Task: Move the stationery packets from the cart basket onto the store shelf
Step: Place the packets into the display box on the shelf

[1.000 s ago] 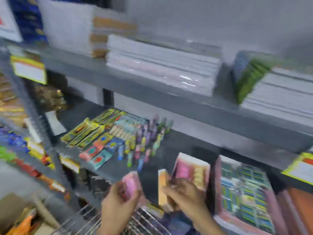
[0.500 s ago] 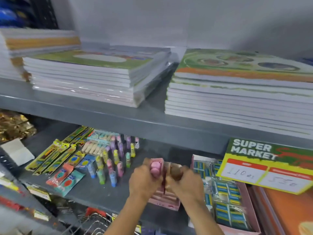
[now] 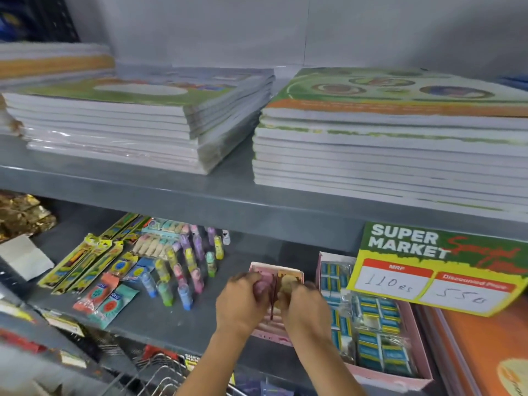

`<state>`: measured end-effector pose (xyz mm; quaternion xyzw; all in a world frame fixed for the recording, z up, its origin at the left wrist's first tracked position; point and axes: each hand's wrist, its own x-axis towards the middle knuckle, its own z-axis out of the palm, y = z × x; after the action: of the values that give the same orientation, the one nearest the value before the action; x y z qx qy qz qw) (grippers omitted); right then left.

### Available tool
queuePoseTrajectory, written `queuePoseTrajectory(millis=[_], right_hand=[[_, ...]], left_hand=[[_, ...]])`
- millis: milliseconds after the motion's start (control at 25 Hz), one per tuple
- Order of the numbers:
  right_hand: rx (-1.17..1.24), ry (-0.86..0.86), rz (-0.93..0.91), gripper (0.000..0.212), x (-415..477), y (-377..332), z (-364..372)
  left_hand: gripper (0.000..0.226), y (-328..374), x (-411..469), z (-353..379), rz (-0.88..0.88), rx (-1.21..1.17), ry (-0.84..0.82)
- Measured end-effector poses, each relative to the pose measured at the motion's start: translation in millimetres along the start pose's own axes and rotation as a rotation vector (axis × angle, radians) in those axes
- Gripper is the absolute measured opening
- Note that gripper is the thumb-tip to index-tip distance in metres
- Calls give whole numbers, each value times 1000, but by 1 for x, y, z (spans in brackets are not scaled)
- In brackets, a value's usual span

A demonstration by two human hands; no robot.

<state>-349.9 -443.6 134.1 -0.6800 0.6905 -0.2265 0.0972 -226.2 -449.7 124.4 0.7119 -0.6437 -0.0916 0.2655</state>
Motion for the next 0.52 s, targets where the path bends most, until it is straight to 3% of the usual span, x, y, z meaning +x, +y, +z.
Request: queuePoseTrajectory(millis=[320, 520], right_hand=[[-11, -22, -35, 12, 1, 0, -2], [-27, 228, -281, 9, -11, -17, -13]], left_hand=[[27, -4, 0, 0, -9, -7, 11], [47, -28, -30, -33, -102, -91, 89]])
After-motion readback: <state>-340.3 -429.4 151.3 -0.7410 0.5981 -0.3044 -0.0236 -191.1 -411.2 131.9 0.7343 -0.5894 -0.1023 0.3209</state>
